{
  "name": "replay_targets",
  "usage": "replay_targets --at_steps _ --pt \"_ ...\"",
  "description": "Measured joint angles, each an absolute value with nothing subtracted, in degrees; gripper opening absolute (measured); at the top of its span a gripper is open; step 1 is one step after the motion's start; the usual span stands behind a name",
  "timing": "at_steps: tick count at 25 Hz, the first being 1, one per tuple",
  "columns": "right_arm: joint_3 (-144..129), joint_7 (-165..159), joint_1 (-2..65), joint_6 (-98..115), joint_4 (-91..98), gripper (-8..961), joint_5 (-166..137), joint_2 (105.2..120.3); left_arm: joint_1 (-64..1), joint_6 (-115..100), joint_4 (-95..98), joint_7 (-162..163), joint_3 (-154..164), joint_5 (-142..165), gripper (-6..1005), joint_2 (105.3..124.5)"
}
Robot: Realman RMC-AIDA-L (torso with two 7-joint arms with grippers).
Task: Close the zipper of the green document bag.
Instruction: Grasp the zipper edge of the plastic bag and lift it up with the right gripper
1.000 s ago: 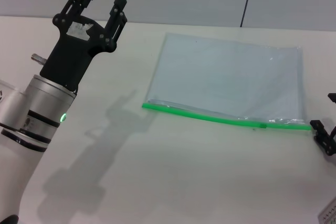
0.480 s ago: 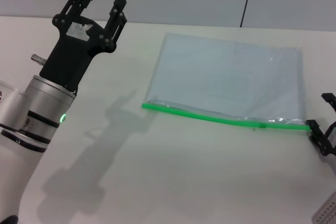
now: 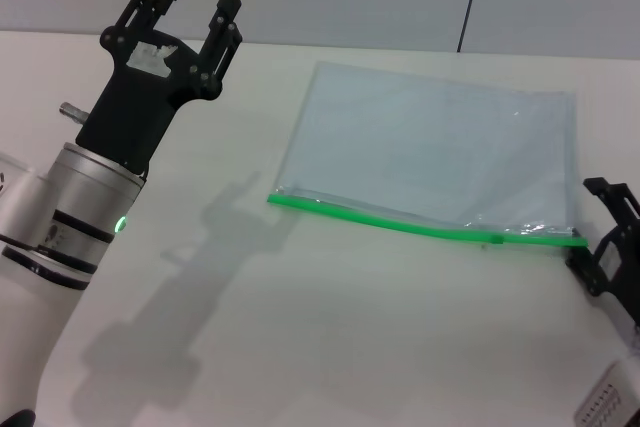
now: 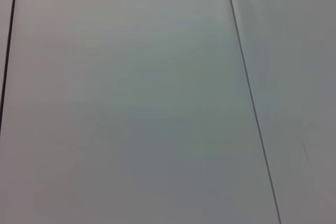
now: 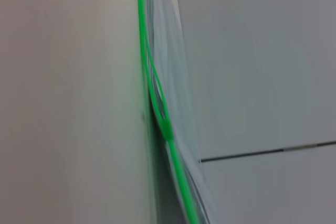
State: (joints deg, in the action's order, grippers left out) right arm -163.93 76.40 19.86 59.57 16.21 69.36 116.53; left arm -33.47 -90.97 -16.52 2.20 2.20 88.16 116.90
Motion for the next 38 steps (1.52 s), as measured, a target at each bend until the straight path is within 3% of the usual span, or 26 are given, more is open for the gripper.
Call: replay_targets --at_steps 28,34,38 --pt "-162.9 80.2 24.8 57.0 20.3 881 70.0 116.37 -33.5 -91.0 -16.7 2.2 2.2 88.2 586 116.90" --pt "-162.8 80.5 25.4 55.8 21.6 831 70.9 116.46 -33.5 -91.0 -16.7 2.2 2.3 88.2 586 116.90" --pt "-162.8 80.5 25.9 54.9 21.8 664 72.0 116.58 -33.6 -91.0 -16.7 2.2 2.3 88.2 586 116.90"
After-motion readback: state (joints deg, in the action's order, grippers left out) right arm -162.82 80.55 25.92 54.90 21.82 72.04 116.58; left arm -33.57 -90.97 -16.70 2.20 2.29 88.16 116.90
